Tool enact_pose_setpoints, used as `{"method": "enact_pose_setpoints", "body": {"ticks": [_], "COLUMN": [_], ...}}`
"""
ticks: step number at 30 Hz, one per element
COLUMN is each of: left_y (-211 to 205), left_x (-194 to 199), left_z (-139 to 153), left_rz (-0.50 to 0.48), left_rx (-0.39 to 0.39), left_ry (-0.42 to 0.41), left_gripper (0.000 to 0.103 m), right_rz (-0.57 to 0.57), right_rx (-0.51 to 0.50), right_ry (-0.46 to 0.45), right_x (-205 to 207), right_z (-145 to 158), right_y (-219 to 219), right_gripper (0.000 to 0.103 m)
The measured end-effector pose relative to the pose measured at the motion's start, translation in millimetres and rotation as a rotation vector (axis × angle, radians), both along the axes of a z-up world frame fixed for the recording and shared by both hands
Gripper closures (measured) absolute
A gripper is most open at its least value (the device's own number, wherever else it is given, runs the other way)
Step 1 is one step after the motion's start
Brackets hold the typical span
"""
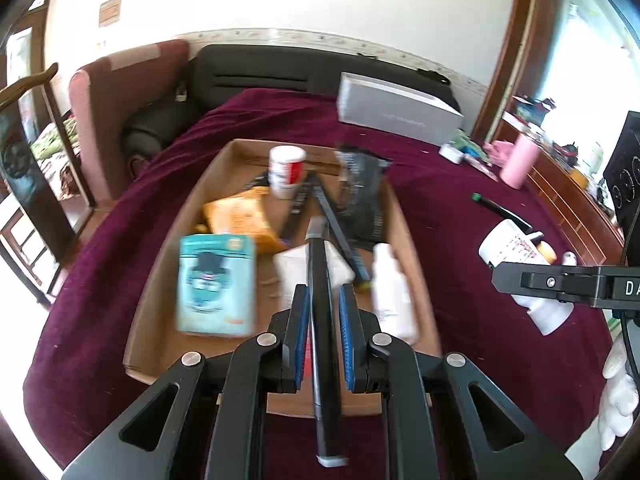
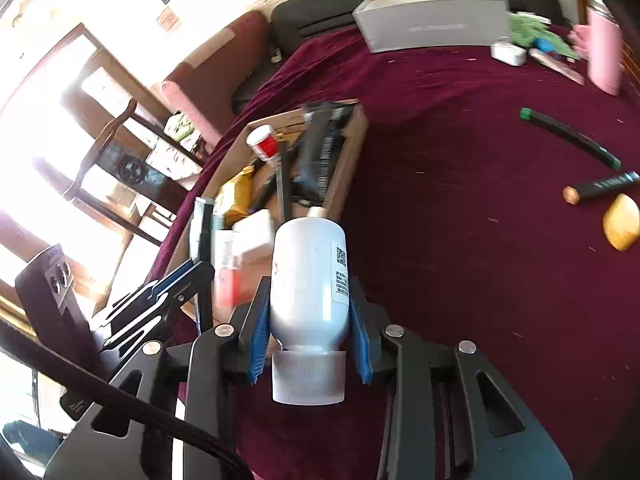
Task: Organize objects
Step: 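Carry the marker in the left tool while the right carries the pill bottle over the tray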
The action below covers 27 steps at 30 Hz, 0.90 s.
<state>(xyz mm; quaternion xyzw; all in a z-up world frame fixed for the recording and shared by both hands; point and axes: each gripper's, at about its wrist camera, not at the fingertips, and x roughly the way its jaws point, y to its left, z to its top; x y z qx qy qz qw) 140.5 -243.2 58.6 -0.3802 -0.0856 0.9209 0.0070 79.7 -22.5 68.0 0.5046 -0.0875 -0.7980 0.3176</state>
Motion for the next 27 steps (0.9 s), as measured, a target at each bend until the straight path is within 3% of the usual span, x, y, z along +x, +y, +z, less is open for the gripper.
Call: {"method": "enact_pose_setpoints", "body": {"ticks": [10,17,27], "left_y": [-22.3,-30.1,-49.1], "left_x": [-22.0,-37.6,-65.6], "left_z": [-20.3,-28.6,-25.1], "left_rz": [0.013,0.015,0.065], "left_rx": [0.01,0.038,0.092], "left_ry": [-0.018,-0.04,-0.004], "left_gripper": [0.091,0.091,0.091], "right_rz": [0.073,0.102,0.11], "right_rx": [0.069,0.098,0.132], "right_ry": [-0.038,-0.068,-0.091], "right_x": [-11.5,-11.8,-16.2], "right_z": [-24.2,-36.5,-50.5], "right_y": [-64.7,-84.5,-104.3], "right_gripper": [0.07,0.07,0.07]}}
